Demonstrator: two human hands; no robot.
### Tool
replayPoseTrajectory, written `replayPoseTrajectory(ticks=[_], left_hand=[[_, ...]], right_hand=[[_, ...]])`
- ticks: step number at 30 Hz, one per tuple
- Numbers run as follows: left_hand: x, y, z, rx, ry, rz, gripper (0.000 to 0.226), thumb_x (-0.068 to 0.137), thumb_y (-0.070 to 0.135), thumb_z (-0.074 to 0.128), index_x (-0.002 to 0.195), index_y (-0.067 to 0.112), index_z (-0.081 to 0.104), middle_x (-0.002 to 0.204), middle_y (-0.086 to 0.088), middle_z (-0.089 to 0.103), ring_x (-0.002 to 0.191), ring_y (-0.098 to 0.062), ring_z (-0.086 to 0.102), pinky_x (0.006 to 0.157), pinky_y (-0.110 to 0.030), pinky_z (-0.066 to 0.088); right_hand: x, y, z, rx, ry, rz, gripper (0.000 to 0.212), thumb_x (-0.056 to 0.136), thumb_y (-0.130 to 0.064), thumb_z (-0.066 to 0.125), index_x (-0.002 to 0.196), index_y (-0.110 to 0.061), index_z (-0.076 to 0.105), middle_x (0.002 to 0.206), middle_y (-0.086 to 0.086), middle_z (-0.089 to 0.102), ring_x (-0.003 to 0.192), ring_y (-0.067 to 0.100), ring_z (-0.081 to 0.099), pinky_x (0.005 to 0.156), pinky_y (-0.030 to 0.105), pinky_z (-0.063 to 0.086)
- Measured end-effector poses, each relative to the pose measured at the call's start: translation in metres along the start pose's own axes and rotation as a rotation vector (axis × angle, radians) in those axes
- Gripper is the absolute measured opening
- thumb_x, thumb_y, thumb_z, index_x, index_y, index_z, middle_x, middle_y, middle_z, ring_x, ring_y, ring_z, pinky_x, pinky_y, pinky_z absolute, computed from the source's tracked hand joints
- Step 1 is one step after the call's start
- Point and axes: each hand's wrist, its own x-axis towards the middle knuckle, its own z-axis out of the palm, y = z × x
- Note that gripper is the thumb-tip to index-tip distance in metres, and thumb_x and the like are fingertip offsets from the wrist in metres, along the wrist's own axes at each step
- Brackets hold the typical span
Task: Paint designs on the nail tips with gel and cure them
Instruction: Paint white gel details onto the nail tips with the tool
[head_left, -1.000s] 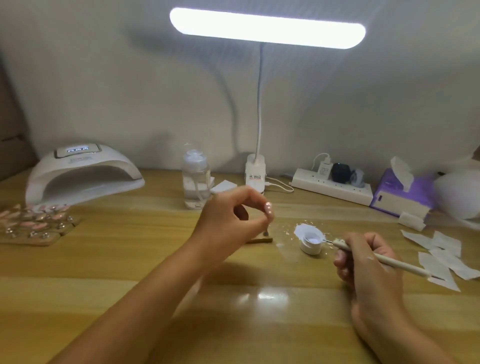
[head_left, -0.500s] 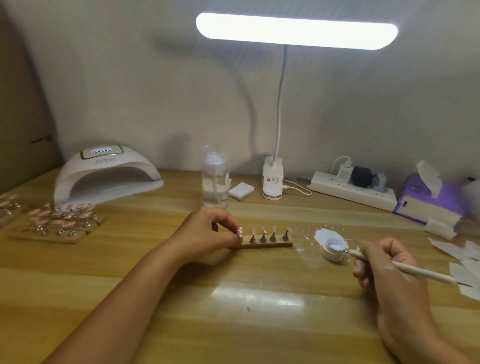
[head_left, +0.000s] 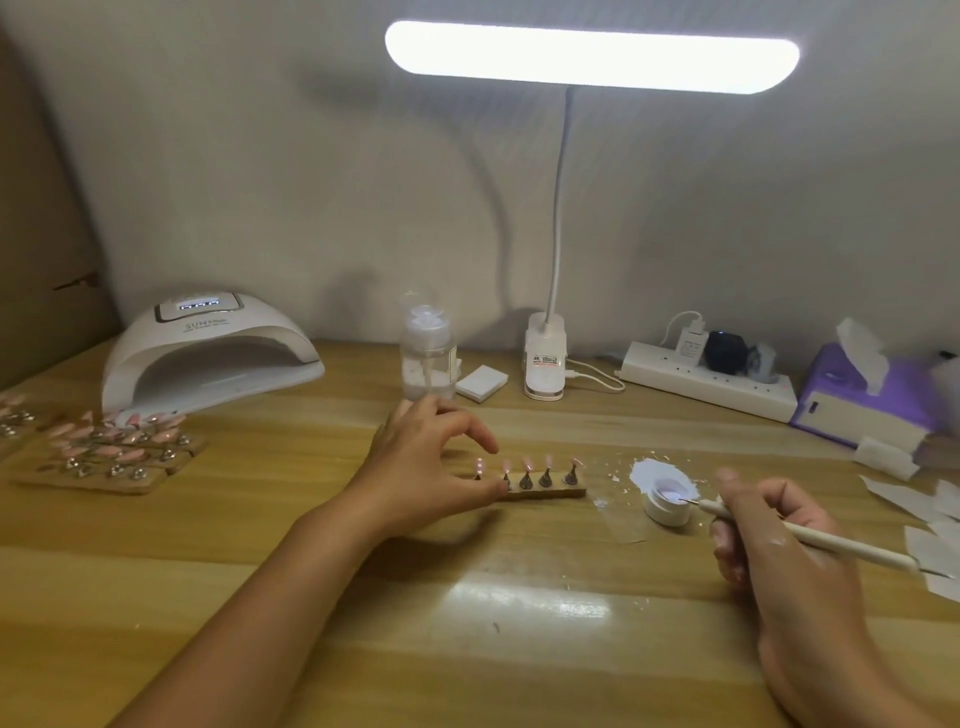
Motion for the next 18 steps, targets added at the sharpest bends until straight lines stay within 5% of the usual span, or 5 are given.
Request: replayPoseTrajectory(ticks=[9,18], left_hand=[[0.0,0.01,0.01,0.162,0.099,0.021,0.016,0.074,0.054,0.073,0.068,0.052,0.059,0.116,0.027,0.041,0.11,0.002,0.027,0.078,-0.024,0.011],[-0.002,0.015,0.013,0.316,0.148,0.119,0.014,0.076,0.05,0.071,0.071,0.047,0.058,0.121,0.026,0.041,0.117,-0.005,0.027,0.083,-0.024,0.008]], right_hand=[[0.0,0.0,0.001,-0.02,-0.008,-0.008,0.028,0.087,-0.033,0.071,0.077,-0.014,0.052,0.045,-0.004,0.048,0.037,0.003,0.036,0.035,0.013,0.029],[-0.002,-0.001,-0.001,-0.047,-0.035,-0.046,0.024,0.082,-0.033,0.076,0.08,-0.019,0.057,0.054,0.001,0.061,0.045,0.005,0.05,0.041,0.014,0.041]])
